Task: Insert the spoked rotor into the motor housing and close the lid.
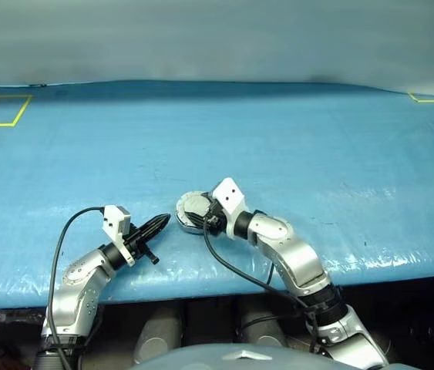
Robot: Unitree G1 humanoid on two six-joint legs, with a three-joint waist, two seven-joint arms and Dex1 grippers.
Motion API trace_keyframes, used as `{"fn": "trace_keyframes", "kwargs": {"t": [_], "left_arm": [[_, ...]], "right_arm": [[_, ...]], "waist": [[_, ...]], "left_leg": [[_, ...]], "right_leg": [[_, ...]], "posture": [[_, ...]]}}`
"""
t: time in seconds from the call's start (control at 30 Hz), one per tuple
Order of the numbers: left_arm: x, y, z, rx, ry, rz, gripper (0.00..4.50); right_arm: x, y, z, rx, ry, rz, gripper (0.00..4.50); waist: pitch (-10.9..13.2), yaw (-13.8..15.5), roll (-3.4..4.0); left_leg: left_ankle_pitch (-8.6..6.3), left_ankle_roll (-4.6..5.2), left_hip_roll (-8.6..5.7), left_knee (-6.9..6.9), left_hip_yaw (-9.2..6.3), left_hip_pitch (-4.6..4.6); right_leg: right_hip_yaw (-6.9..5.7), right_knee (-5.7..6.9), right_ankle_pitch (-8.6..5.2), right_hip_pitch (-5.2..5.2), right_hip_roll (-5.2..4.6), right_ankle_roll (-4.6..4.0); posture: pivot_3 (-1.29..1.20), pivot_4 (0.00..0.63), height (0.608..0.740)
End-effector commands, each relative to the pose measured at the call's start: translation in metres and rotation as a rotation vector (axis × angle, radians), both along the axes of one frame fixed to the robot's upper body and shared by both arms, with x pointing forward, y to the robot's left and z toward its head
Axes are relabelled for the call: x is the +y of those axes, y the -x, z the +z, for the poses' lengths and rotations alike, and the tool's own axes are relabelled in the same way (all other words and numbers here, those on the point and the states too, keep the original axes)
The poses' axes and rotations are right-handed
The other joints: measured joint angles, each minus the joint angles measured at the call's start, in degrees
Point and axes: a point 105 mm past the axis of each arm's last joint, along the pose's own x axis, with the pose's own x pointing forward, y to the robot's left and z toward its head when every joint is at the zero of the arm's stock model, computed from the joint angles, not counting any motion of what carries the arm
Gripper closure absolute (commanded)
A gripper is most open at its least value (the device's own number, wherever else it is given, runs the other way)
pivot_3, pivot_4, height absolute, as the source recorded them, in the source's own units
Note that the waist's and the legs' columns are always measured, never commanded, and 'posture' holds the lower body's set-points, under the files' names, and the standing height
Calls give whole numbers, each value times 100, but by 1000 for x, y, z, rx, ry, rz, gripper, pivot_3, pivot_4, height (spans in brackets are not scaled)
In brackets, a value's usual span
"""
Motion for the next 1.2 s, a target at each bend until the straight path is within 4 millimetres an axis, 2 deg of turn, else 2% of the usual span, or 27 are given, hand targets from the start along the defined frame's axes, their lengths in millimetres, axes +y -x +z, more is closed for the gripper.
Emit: {"fn": "trace_keyframes", "kwargs": {"t": [0.03,0.47,0.9,1.2], "left_arm": [[-3,-1,12,-56,-17,-19,4500],[-2,-1,10,-53,-36,-17,4500],[-2,-1,9,-49,-38,-19,4500],[-2,-1,8,-45,-40,-12,4500]], "right_arm": [[0,-1,17,-67,-14,-4,1483],[4,-2,20,-98,12,-19,1483],[7,-6,9,-91,85,-63,1483],[14,-4,10,-58,53,-53,1483]], "waist": [[1,5,0],[2,17,0],[2,17,0],[1,8,0]], "left_leg": [[0,0,0,0,0,-1],[0,0,0,-1,0,-5],[1,0,0,-1,1,-3],[1,1,1,-1,1,-3]], "right_leg": [[0,0,0,-1,0,0],[-2,0,0,-6,2,0],[-2,1,0,-4,2,0],[-2,2,0,-4,4,0]], "posture": [[0,150,740],[0,150,740],[0,150,740],[0,150,740]]}}
